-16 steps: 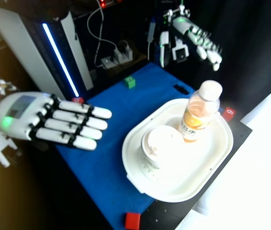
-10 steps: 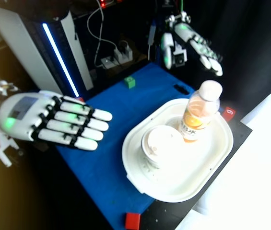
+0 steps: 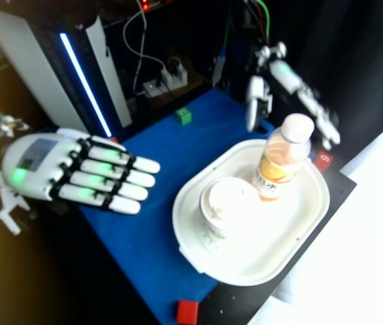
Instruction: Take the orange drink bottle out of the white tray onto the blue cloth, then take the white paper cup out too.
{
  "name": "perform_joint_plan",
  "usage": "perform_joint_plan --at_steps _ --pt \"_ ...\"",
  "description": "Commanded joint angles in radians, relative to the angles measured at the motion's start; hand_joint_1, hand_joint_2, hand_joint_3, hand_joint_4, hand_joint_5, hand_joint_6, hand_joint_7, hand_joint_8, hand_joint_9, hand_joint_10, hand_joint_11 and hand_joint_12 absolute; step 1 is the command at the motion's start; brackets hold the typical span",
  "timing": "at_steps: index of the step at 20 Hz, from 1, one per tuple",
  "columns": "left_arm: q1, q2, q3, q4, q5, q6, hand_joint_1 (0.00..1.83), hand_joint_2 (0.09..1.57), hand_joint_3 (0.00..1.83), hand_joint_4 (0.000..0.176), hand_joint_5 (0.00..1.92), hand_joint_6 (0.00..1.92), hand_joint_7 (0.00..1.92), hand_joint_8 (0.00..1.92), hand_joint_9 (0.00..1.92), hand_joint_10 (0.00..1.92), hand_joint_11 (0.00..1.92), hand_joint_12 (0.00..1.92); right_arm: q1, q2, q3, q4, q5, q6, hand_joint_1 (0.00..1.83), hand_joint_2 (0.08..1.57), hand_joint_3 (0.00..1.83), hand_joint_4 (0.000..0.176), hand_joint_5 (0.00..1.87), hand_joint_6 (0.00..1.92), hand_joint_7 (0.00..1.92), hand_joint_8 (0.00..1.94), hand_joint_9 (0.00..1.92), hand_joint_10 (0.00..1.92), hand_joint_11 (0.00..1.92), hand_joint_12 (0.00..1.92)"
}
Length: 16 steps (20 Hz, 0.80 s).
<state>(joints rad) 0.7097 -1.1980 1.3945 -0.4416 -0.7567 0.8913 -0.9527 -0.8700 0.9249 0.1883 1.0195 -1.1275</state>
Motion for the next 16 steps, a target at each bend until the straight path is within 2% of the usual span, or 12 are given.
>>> perform_joint_plan --at_steps 1,5,6,7,8,9,10,11,12,14,15,16 --pt "-0.020 -0.016 0.014 0.024 -0.063 -0.004 0.57 0.90 0.00 0.175 0.00 0.00 0.00 0.00 0.00 0.00 0.00 0.00 0.005 -0.001 0.003 -0.001 0.124 -0.002 0.07 1.48 0.03 0.000 0.00 0.00 0.00 0.00 0.00 0.00 0.00 0.00" --pt "-0.063 -0.076 0.082 0.014 0.006 -0.015 0.61 0.83 0.00 0.172 0.00 0.00 0.00 0.00 0.00 0.00 0.00 0.00 0.001 -0.003 0.003 -0.001 0.124 -0.001 0.16 1.51 0.01 0.000 0.00 0.00 0.00 0.00 0.00 0.00 0.00 0.00" --pt "-0.063 -0.083 0.095 0.029 0.006 -0.050 0.66 0.85 0.00 0.148 0.00 0.00 0.00 0.00 0.00 0.00 0.02 0.01 0.000 -0.003 0.003 -0.001 0.124 0.000 0.17 1.50 0.01 0.000 0.00 0.00 0.00 0.00 0.00 0.00 0.00 0.00" --pt "-0.063 -0.089 0.109 0.039 0.001 -0.089 0.72 0.89 0.02 0.110 0.00 0.00 0.00 0.07 0.03 0.03 0.00 0.69 -0.001 -0.003 0.002 0.001 0.124 0.000 0.17 1.50 0.01 0.000 0.00 0.00 0.00 0.00 0.00 0.00 0.00 0.00" --pt "-0.063 -0.094 0.118 0.047 -0.002 -0.110 0.83 1.00 0.00 0.097 0.09 0.11 0.00 0.57 0.01 0.56 0.00 1.29 -0.003 -0.003 0.002 0.002 0.124 0.001 0.17 1.50 0.01 0.000 0.00 0.00 0.00 0.00 0.00 0.00 0.00 0.00" --pt "-0.063 -0.096 0.118 0.051 -0.003 -0.114 0.90 1.05 0.01 0.074 0.16 0.27 0.00 1.03 0.00 1.13 0.00 1.68 -0.004 -0.003 0.002 0.002 0.124 0.002 0.17 1.50 0.00 0.000 0.00 0.00 0.00 0.00 0.00 0.00 0.00 0.00" --pt "-0.063 -0.096 0.118 0.054 -0.004 -0.115 0.88 1.11 0.01 0.062 0.10 0.72 0.08 1.28 0.12 1.42 0.08 1.87 -0.004 -0.003 0.001 0.002 0.124 0.004 0.17 1.50 0.00 0.000 0.00 0.00 0.00 0.00 0.00 0.00 0.00 0.00" --pt "-0.063 -0.096 0.118 0.054 -0.008 -0.118 0.92 1.13 0.01 0.037 0.11 0.94 0.14 1.32 0.17 1.47 0.10 1.91 -0.004 -0.003 0.001 0.002 0.124 0.005 0.16 1.50 0.00 0.000 0.00 0.00 0.00 0.00 0.00 0.00 0.01 0.01" --pt "-0.063 -0.096 0.118 0.055 -0.011 -0.122 0.90 1.20 0.03 0.018 0.10 1.00 0.19 1.31 0.20 1.48 0.11 1.92 -0.004 -0.003 0.000 0.003 0.124 0.006 0.18 1.50 0.00 0.000 0.00 0.00 0.00 0.00 0.00 0.00 0.01 0.01" --pt "-0.062 -0.095 0.116 0.065 -0.028 -0.138 0.88 1.26 0.02 0.023 0.12 1.12 0.25 1.30 0.26 1.49 0.17 1.92 -0.005 -0.003 -0.001 0.005 0.124 0.006 0.21 1.50 0.00 0.000 0.00 0.00 0.00 0.00 0.00 0.00 0.01 0.02" --pt "-0.060 -0.093 0.114 0.067 -0.038 -0.145 0.84 1.24 0.01 0.020 0.15 1.13 0.27 1.31 0.23 1.47 0.03 1.92 -0.006 -0.003 -0.001 0.005 0.124 0.006 0.27 1.49 0.00 0.000 0.00 0.00 0.00 0.00 0.00 0.00 0.01 0.03" --pt "-0.059 -0.088 0.108 0.069 -0.054 -0.150 0.81 1.21 0.00 0.000 0.27 1.08 0.33 1.38 0.28 1.59 0.15 1.92 -0.006 -0.003 -0.002 0.006 0.124 0.006 0.29 1.49 0.00 0.000 0.00 0.00 0.00 0.00 0.00 0.00 0.00 0.18"
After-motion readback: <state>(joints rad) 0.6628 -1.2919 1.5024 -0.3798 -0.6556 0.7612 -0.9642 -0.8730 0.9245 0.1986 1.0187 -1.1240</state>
